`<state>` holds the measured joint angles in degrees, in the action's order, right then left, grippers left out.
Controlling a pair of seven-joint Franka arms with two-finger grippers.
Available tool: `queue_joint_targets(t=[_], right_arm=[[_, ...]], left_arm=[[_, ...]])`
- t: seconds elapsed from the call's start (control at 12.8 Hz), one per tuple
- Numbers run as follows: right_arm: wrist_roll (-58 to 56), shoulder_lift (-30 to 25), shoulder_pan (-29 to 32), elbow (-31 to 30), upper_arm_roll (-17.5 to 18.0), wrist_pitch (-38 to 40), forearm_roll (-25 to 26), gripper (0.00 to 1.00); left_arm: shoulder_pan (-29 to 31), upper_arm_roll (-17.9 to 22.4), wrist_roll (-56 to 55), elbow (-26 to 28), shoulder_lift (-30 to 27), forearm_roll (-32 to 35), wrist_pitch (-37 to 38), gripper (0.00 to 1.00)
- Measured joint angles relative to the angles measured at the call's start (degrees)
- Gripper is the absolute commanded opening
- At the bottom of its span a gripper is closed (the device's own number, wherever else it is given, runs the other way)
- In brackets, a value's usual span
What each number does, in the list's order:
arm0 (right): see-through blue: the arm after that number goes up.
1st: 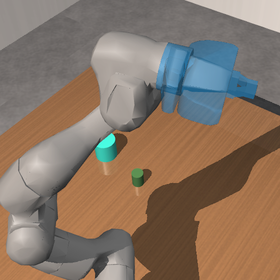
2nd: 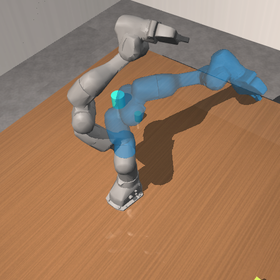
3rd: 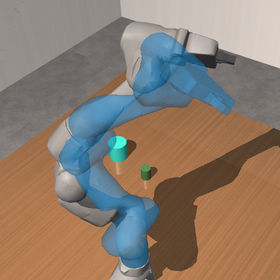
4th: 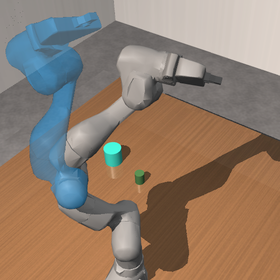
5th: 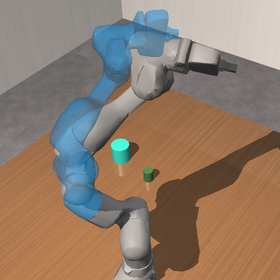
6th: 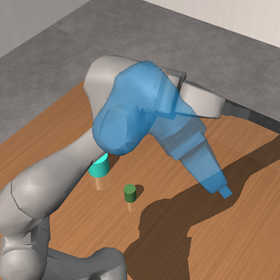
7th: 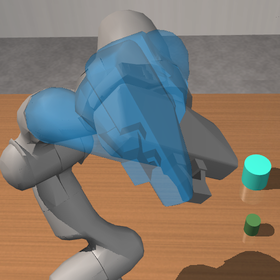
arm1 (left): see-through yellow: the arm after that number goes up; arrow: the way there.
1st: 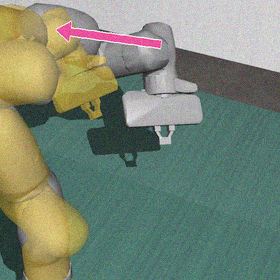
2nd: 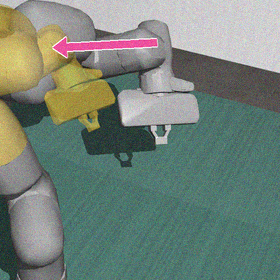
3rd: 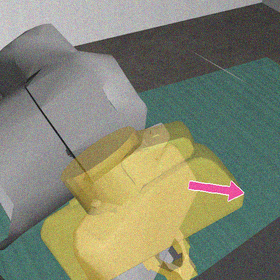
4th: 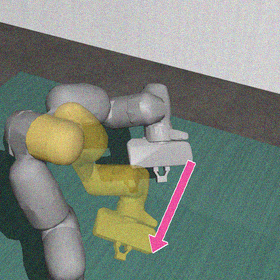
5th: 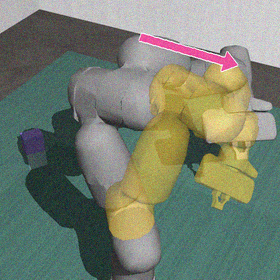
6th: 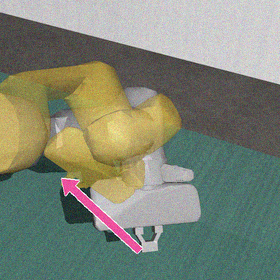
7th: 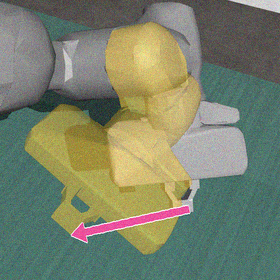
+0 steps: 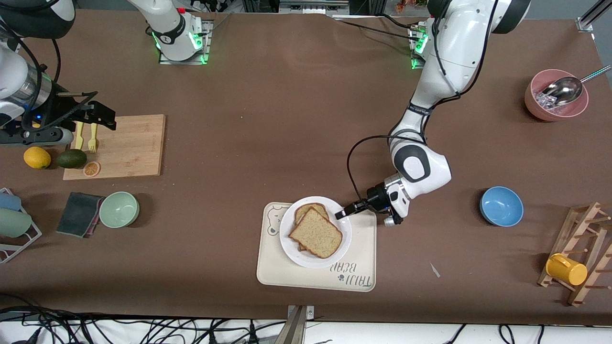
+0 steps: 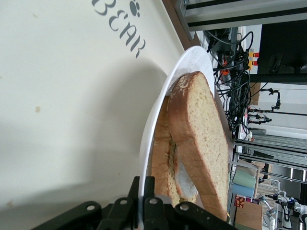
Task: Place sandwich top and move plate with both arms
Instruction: 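Slide the plate with the left gripper onto the bear tray, then open the left gripper and pull it back from the plate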
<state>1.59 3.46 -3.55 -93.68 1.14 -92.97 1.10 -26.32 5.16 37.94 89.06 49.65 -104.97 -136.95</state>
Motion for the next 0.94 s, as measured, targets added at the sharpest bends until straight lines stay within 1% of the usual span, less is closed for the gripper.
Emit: queue_joint_targets(t=[0.31,0.39,0.47,0.55,0.62,0.78,0.86,0.94], right_arm=[[0.0,0.0,0.0,0.0,0.0,0.0,0.0,1.0],[0.0,0.0,0.0,0.0,0.0,0.0,0.0,1.0],[0.0,0.0,0.0,0.0,0.0,0.0,0.0,1.0],[0.0,0.0,0.0,0.0,0.0,0.0,0.0,1.0],[0.0,0.0,0.0,0.0,0.0,0.0,0.0,1.0],[0.0,0.0,0.0,0.0,0.0,0.0,0.0,1.0],[0.0,0.0,0.0,0.0,0.0,0.0,0.0,1.0],[0.0,0.0,0.0,0.0,0.0,0.0,0.0,1.0]], left_arm=[[-0.7,1.1,0.0,-3.2,3.3,0.0,0.0,0.0],[-1.1,1.4,0.0,-3.5,3.8,0.0,0.0,0.07],[-1.4,1.5,0.0,-3.7,4.1,0.0,0.0,0.31],[-1.4,1.5,0.0,-3.8,4.2,0.0,0.0,0.39],[-1.4,1.5,0.0,-3.8,4.2,0.0,0.0,0.42],[-1.4,1.5,0.0,-4.0,4.2,0.0,0.0,0.45],[-1.4,1.6,0.0,-4.0,4.1,0.0,0.0,0.55],[-1.4,1.7,0.0,-4.0,3.9,0.0,0.0,0.63]])
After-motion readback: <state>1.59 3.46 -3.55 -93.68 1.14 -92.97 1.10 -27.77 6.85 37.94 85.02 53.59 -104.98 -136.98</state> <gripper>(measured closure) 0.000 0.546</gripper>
